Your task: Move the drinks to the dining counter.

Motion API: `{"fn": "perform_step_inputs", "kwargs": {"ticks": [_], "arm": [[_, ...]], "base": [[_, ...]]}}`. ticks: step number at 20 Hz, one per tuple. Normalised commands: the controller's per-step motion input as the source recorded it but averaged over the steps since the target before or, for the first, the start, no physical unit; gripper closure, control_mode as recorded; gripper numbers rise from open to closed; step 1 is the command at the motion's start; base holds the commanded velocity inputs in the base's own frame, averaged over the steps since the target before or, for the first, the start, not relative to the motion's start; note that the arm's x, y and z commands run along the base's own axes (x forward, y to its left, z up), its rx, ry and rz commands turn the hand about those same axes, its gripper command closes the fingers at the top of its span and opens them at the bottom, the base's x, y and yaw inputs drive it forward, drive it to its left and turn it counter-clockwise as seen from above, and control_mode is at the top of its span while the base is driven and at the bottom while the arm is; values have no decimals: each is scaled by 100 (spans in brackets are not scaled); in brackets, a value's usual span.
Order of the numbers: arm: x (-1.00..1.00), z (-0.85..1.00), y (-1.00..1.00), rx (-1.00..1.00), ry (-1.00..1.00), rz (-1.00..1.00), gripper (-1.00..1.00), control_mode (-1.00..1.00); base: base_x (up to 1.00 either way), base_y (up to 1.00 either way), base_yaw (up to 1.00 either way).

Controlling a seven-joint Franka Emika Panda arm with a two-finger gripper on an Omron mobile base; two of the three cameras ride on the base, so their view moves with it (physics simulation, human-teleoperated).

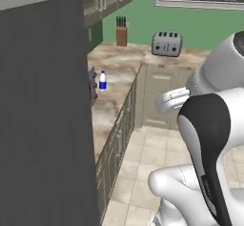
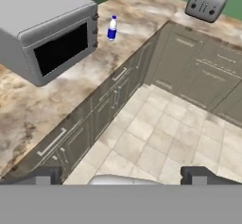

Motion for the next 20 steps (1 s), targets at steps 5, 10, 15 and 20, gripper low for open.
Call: {"fn": "perform_step_inputs", "kwargs": {"ticks": [5, 10, 15, 20], "arm": [[0, 0, 0, 0, 0, 0, -100, 100], [0, 0, 0, 0, 0, 0, -100, 100], [0, 0, 0, 0, 0, 0, -100, 100], [0, 0, 0, 0, 0, 0, -100, 100]], "base": [[56, 2, 76], [38, -11, 76], [-4, -69, 40], [-57, -96, 18]]}}
